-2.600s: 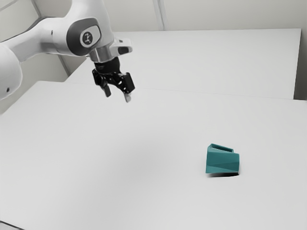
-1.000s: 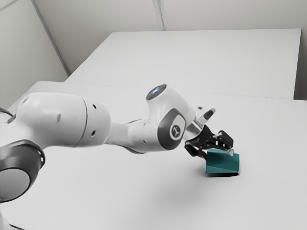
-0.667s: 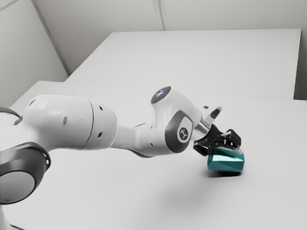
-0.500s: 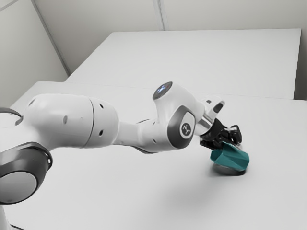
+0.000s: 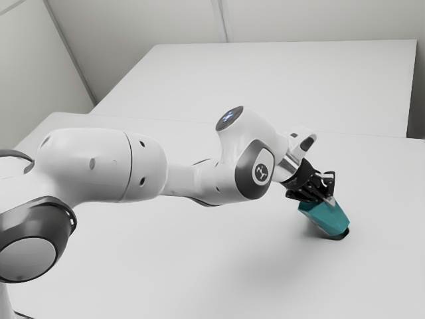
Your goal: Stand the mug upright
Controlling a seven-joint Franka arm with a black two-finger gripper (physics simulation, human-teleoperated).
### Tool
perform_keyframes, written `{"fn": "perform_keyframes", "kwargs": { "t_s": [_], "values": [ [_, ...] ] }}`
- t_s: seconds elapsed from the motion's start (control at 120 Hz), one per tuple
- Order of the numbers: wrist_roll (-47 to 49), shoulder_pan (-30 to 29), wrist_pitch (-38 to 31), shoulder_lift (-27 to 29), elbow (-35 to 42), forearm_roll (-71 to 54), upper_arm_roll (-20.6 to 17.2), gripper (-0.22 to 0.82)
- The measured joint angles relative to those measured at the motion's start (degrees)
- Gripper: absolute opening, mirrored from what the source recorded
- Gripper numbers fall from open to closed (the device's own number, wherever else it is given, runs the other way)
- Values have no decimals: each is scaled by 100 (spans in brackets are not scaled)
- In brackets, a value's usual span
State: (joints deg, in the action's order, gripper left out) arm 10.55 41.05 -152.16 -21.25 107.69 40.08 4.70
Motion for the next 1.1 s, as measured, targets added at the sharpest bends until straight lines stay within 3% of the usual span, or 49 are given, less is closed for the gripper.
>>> {"fn": "perform_keyframes", "kwargs": {
  "t_s": [0.208,0.383,0.642,0.842,0.9,1.017,1.1],
  "values": [
    [24,7,122,215,54,-23,37,-18],
    [44,-252,466,1045,571,-378,90,-18],
    [115,-2075,2064,2072,743,-2799,97,-18],
    [214,-3388,3380,1820,150,-4607,178,-18],
    [261,-3327,3633,1727,74,-4925,170,-18],
    [361,-2463,3947,1450,-77,-5243,81,-18],
    [437,-2262,4055,1320,-136,-5343,-3,-18]
  ]
}}
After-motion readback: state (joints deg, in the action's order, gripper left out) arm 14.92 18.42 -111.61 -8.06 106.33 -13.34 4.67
